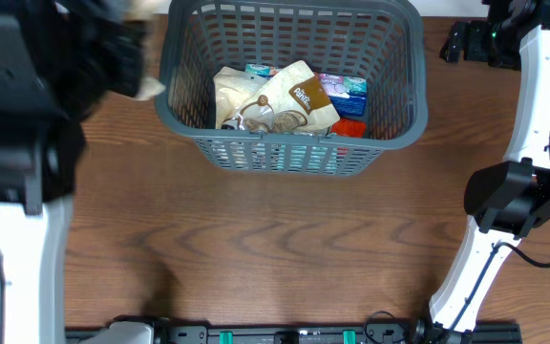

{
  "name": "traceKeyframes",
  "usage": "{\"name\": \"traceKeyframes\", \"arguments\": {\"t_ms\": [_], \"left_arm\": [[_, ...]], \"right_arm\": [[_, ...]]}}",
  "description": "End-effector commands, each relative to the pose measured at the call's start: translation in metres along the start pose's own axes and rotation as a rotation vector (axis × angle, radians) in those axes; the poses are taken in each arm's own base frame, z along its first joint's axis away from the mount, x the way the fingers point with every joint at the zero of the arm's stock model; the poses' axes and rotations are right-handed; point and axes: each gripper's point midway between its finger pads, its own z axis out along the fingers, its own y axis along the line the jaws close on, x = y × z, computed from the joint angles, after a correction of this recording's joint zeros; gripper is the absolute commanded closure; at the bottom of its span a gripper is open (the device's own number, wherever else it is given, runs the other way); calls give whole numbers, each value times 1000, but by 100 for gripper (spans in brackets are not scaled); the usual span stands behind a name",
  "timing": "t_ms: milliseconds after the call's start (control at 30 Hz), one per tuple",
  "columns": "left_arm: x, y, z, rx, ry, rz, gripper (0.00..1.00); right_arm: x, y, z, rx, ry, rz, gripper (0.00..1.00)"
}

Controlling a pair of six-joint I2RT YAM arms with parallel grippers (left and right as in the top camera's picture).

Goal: Pack container
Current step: 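Grasp the beige pouch and lift it toward the basket with the left gripper, then lower the beige pouch into the basket and open the left gripper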

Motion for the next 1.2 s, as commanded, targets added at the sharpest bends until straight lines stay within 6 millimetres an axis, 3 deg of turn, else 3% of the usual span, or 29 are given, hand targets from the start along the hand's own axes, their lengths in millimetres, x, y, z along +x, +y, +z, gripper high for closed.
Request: {"name": "traceKeyframes", "arguments": {"t_ms": [0,67,167,300,533,833,1000,1033,1100,1133,1167], "left_arm": [[-24,-42,-10,89,-93,290,94],[-30,-69,-5,148,-124,443,94],[-26,-93,17,205,-121,584,94],[-8,-107,66,253,-54,639,94],[42,-127,150,338,89,664,94],[95,-149,208,435,192,697,94],[126,-157,227,480,269,691,94],[131,-158,229,487,282,690,86],[136,-159,229,496,299,688,55],[137,-159,229,498,303,687,23],[137,-158,228,493,306,681,16]], "right_arm": [[2,4,0,-10,7,1,1],[3,4,0,-10,10,1,1],[4,4,0,-11,15,1,1],[6,4,0,-11,24,2,1],[10,4,0,-12,39,3,1],[11,4,0,-12,44,4,1],[11,4,0,-12,44,3,1],[11,4,0,-12,44,3,1],[11,4,0,-12,44,3,1],[11,4,0,-12,44,3,1],[11,4,0,-12,43,-1,1]]}}
